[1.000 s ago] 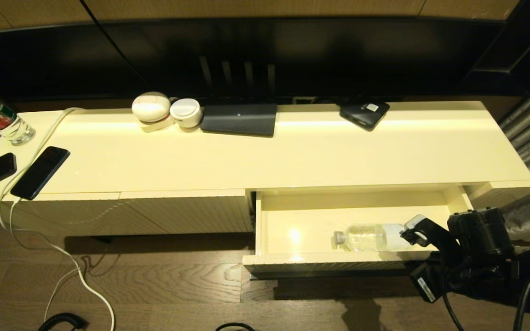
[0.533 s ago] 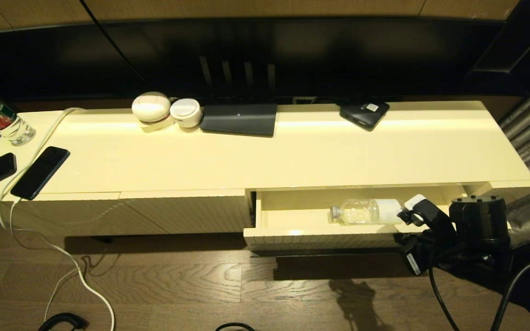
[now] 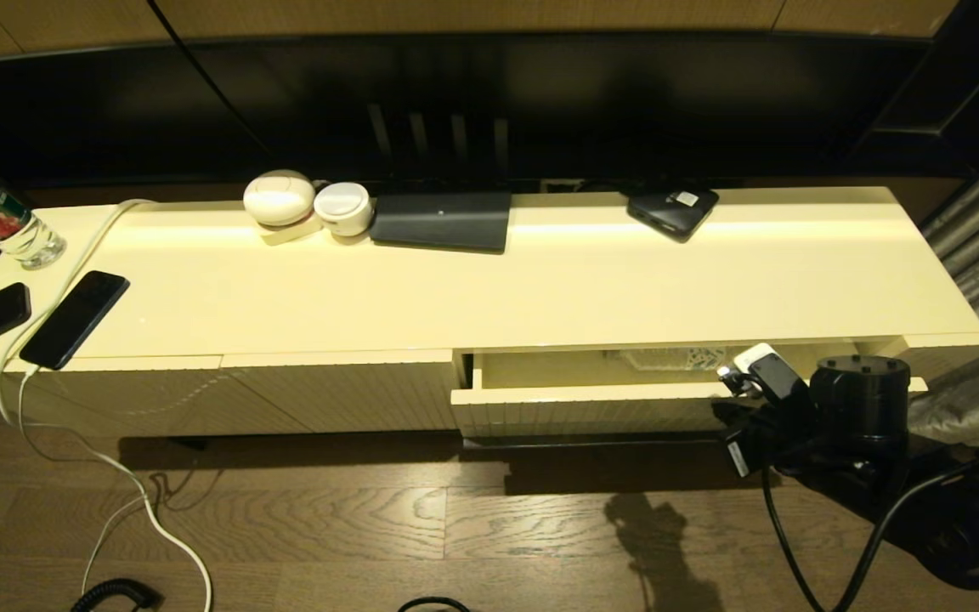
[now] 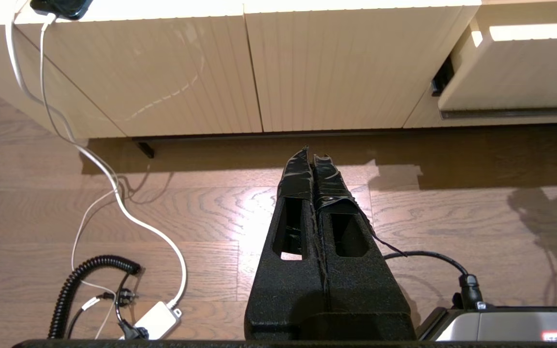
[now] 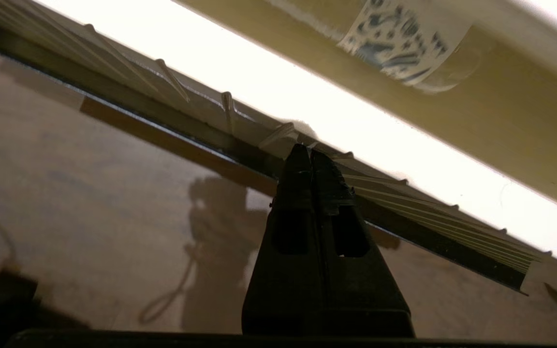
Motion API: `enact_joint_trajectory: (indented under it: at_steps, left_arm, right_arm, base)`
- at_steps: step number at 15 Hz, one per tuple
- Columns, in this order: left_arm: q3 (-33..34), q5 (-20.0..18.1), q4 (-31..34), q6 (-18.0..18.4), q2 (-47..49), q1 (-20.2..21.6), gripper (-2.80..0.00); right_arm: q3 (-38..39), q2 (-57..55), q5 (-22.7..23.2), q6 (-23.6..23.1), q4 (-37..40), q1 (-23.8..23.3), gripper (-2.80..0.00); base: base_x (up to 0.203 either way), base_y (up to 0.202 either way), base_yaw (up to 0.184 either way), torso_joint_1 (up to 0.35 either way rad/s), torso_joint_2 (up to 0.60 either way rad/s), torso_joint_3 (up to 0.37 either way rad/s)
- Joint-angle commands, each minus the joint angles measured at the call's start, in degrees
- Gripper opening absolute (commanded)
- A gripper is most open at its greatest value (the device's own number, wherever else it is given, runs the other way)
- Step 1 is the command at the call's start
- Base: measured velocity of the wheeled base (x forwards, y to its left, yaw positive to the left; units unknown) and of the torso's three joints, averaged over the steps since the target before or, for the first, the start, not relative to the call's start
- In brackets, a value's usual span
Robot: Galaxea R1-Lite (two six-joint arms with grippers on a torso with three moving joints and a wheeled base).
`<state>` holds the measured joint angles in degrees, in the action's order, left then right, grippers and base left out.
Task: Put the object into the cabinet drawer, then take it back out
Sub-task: Close the drawer
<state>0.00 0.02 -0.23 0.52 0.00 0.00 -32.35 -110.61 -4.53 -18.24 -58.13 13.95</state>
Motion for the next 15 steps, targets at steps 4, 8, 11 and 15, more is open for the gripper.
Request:
enact_joint_trajectory:
  at_steps: [4,8,11,15]
  left_arm:
    - [0.1,0.1,0.0,0.0,0.0,0.0,-2.80]
    - [0.1,0.1,0.0,0.0,0.0,0.0,-2.80]
    - [0.1,0.0,0.0,0.0,0.0,0.0,-2.80]
    - [0.1,0.1,0.0,0.0,0.0,0.0,-2.80]
  right_arm:
    - [-2.6,-4.7,0.0,-0.3,-5.7,-0.1,-2.80]
    - [-4.3,-6.5,0.0,-1.6,-8.5,0.0,-2.80]
    - [-5.2,-6.4,0.0,-1.8,-8.8,0.0,-2.80]
    - [-5.5,-6.3,-0.1,-1.9,-8.9,0.0,-2.80]
  base:
    - [0.000,0.000,0.000,0.000,0.00,0.000]
    - [0.000,0.000,0.000,0.000,0.00,0.000]
    - [0.000,0.000,0.000,0.000,0.00,0.000]
    - [0.000,0.000,0.000,0.000,0.00,0.000]
